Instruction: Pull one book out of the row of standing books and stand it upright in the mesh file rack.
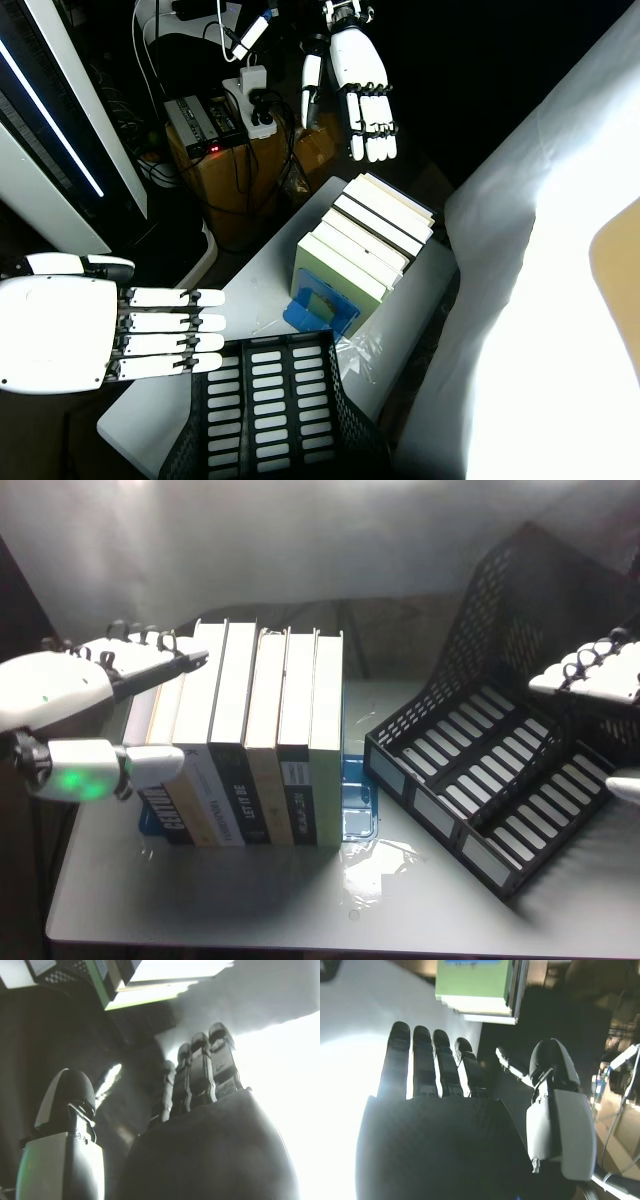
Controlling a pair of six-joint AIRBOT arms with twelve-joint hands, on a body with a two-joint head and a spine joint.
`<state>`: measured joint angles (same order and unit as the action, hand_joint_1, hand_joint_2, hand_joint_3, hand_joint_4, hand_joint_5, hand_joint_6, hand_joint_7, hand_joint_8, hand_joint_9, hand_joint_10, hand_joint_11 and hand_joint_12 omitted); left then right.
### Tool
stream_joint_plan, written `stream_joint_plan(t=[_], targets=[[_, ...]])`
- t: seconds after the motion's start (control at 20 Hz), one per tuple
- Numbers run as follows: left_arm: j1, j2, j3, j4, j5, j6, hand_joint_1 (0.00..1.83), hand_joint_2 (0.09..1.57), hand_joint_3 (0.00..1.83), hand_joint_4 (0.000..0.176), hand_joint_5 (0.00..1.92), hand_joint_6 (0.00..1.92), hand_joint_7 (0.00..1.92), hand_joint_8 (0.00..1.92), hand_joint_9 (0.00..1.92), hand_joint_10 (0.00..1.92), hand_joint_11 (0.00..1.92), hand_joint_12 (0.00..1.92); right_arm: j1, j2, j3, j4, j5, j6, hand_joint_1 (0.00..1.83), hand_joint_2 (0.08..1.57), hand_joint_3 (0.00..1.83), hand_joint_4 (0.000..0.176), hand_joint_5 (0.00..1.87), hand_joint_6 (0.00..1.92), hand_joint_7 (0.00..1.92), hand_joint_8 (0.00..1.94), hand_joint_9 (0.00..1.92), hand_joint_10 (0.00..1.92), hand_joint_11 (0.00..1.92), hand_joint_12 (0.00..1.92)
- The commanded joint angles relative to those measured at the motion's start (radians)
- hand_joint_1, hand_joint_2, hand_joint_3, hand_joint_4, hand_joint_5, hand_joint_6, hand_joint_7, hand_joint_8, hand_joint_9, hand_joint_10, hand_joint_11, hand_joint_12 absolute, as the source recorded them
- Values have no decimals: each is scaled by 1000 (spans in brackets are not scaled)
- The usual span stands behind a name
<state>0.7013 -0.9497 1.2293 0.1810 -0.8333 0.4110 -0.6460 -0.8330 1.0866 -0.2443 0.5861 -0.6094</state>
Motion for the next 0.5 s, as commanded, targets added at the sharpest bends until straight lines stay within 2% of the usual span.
stream_joint_plan(t=[0.0,0.15,0.35,0.4,0.45], targets=[[-13,1,8,-9,-76,-4,208,1299,18,2,23,4,0,0,0,0,0,0,14,18,0,23,91,-9,431,1354,35,0,0,0,0,0,0,0,0,0],[-59,-14,25,38,-21,-4,179,1292,7,8,1,0,0,0,0,0,0,0,16,21,-2,31,83,-31,476,1342,11,0,0,0,0,0,0,0,0,0],[-133,-39,53,124,88,-4,102,1276,0,17,0,0,0,0,0,0,0,0,16,-2,-3,87,82,-113,467,1309,0,0,0,0,0,0,0,0,0,0],[-149,-47,60,143,115,148,114,1262,0,16,7,3,0,0,0,0,0,0,16,-7,-1,94,82,-119,449,1308,0,0,0,0,0,0,0,0,0,0],[-168,-56,69,167,147,149,98,1256,0,19,3,1,0,0,0,0,0,0,16,-14,3,97,82,-119,442,1306,0,0,0,0,0,0,0,0,0,0]])
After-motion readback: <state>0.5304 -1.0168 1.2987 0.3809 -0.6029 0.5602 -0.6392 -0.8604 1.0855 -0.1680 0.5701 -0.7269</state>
